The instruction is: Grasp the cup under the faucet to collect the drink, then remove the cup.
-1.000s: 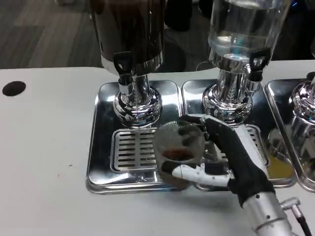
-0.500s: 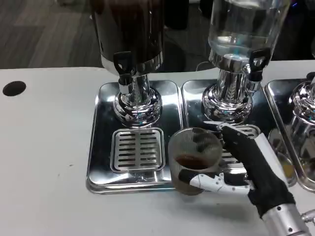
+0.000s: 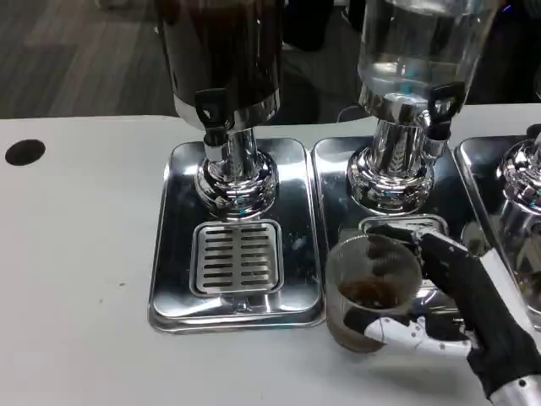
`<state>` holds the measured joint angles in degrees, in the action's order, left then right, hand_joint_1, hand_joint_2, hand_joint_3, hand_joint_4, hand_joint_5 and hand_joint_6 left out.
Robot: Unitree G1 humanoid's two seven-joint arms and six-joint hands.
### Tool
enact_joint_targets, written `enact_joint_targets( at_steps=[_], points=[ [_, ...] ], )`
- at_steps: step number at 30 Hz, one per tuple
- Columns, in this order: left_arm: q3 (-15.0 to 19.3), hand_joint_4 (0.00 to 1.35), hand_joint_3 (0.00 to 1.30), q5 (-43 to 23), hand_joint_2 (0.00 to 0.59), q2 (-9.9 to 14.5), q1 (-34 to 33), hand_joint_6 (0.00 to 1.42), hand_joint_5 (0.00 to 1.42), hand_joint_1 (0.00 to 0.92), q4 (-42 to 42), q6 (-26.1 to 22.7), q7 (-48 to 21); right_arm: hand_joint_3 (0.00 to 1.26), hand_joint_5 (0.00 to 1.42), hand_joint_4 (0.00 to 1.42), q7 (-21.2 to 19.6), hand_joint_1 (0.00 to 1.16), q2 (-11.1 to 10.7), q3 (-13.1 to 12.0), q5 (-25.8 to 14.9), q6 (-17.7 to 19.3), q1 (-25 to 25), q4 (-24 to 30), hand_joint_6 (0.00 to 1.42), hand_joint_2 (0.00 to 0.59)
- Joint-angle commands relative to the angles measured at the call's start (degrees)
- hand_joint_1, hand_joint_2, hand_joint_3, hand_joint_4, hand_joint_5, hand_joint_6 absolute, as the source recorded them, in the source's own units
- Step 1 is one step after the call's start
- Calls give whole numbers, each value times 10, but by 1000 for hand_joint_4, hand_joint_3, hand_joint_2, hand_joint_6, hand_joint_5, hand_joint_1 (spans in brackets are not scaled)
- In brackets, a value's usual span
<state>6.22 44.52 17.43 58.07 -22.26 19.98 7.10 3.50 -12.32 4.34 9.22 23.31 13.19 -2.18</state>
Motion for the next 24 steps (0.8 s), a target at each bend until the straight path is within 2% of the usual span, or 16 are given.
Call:
enact_joint_targets(
  at_steps=[1,10,24],
  points=[
    [-9,260,315,6,100,7,-1,590,380,0,-6,-8,-8,515,578,545,8,831,-8,-12,-15,48,15,1,382,96],
    [-12,260,315,11,100,9,1,590,380,0,-9,-16,-8,515,578,547,22,831,-28,-33,-28,115,41,-53,361,96],
    [-19,260,314,17,100,10,-4,598,380,0,-20,-32,-20,515,578,535,25,824,-39,-58,-41,236,44,-163,361,103]
  ],
)
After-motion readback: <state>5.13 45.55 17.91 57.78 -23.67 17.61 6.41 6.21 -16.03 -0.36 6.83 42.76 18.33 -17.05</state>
